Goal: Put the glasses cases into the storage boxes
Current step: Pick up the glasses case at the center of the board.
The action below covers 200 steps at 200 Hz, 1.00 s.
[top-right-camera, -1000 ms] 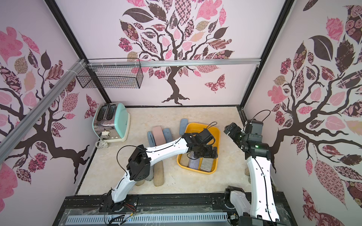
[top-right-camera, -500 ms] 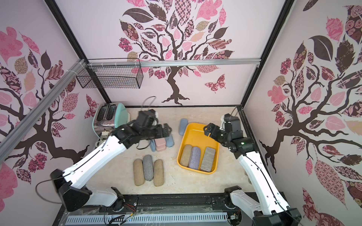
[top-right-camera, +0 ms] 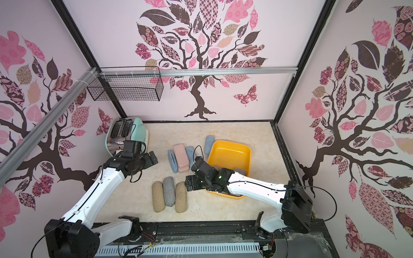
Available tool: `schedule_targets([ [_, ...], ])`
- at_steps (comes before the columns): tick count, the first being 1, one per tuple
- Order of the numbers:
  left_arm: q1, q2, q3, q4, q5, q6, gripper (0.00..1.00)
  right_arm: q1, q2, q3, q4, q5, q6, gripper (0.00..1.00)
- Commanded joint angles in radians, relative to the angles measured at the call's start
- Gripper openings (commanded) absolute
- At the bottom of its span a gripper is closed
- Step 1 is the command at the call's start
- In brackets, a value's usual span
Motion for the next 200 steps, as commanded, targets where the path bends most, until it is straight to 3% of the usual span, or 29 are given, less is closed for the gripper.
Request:
schedule_targets([
  [1,0.006,0.006,-0.017,0.037,0.005,0.010,0.95,0.036,0.093,0.075,-0.065,0.025,-0.017,0.89],
  [66,0.089,0.000,-0.039,0.048,0.074,-0.012,0.86,0.119,0.366,0.277,-0.222,0.026,-0.085,0.88],
  [126,0.092,0.032,-0.038,0.051,0.087,-0.026,0.87,0.141,0.515,0.438,-0.303,0.053,-0.104,0.89],
  [200,0.103,0.043,-0.038,0.056,0.117,-0.026,0.86,0.147,0.607,0.528,-0.393,0.131,-0.126,0.88],
])
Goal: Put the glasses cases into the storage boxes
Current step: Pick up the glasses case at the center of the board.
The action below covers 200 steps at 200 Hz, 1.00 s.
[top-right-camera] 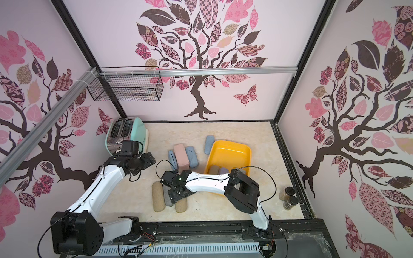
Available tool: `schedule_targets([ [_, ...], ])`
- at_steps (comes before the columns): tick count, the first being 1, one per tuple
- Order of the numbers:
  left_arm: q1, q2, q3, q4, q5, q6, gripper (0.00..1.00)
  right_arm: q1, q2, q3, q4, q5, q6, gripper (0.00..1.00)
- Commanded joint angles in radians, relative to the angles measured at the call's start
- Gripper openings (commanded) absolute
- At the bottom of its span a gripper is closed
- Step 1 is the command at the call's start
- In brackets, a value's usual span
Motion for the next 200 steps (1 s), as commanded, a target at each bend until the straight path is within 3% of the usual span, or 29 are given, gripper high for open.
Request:
schedule_targets([
  [1,0.009,-0.005,-0.024,0.012,0.018,-0.002,0.86,0.008,0.055,0.055,-0.079,0.049,-0.025,0.88],
  [23,0.009,-0.003,-0.021,0.012,0.037,0.000,0.86,0.009,0.062,0.052,-0.091,0.076,-0.027,0.88],
  [49,0.010,-0.002,-0.028,0.022,0.057,-0.004,0.86,0.023,0.076,0.065,-0.060,0.012,-0.040,0.88],
  [116,0.010,-0.004,-0.028,0.019,0.060,0.000,0.85,0.029,0.152,0.125,-0.094,0.051,-0.032,0.88],
  [200,0.011,0.008,-0.027,0.015,0.073,-0.001,0.85,0.028,0.143,0.116,-0.084,0.081,-0.021,0.77],
])
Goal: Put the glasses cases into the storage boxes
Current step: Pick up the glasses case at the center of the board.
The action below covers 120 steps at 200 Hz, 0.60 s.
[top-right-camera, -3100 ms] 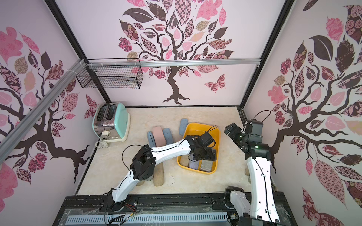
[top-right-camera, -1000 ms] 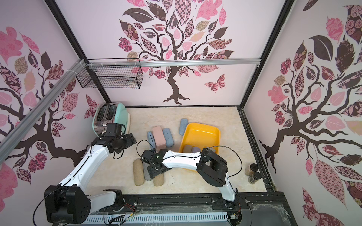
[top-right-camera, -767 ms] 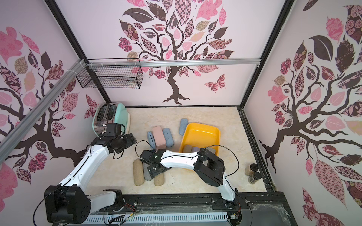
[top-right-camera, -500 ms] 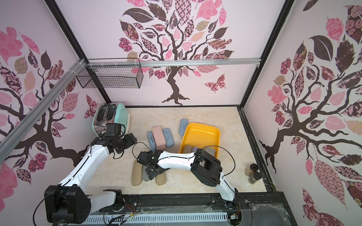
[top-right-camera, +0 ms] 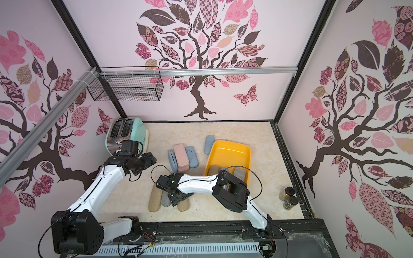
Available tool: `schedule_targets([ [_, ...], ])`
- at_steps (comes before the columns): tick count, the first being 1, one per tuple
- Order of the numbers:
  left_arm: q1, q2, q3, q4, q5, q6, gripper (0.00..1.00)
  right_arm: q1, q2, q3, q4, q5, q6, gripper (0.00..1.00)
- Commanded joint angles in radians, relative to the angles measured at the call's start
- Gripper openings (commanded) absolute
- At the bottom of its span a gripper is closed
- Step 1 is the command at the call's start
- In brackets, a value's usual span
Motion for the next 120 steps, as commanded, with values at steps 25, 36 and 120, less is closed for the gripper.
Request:
schedule_targets([
  [25,0.005,0.006,-0.027,0.007,0.010,0.000,0.85,0.002,-0.009,0.020,-0.021,0.036,0.011,0.75],
  [36,0.005,0.007,-0.028,0.005,0.005,-0.001,0.85,0.001,-0.020,0.021,-0.025,0.039,0.013,0.74],
  [120,0.006,0.012,-0.025,0.000,-0.002,0.001,0.84,0.001,-0.211,0.108,-0.099,0.106,0.022,0.63],
])
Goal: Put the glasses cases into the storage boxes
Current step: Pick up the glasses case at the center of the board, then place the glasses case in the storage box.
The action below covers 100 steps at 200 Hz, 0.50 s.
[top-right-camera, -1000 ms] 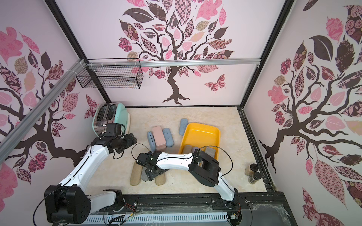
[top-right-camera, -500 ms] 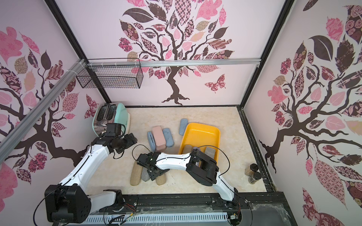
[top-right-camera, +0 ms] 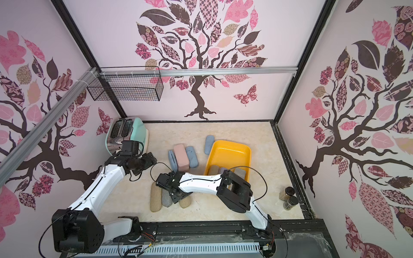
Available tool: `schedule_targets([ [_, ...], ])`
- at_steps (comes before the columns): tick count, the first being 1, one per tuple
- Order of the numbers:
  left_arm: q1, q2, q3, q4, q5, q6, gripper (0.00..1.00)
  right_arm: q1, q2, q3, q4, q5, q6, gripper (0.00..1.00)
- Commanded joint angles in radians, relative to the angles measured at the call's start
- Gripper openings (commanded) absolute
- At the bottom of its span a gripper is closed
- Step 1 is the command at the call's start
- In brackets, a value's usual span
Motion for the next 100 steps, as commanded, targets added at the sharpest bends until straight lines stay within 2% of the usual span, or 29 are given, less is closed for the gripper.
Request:
schedule_targets([
  [1,0.006,-0.001,-0.024,0.001,-0.005,0.001,0.84,0.001,-0.133,0.079,-0.051,0.063,0.012,0.63],
  [48,0.005,-0.003,-0.025,-0.001,-0.008,0.002,0.84,-0.050,-0.273,0.096,-0.061,0.156,0.009,0.63],
  [100,0.005,0.005,-0.024,0.001,-0.005,0.003,0.84,-0.339,-0.353,0.048,-0.018,0.173,-0.053,0.64],
])
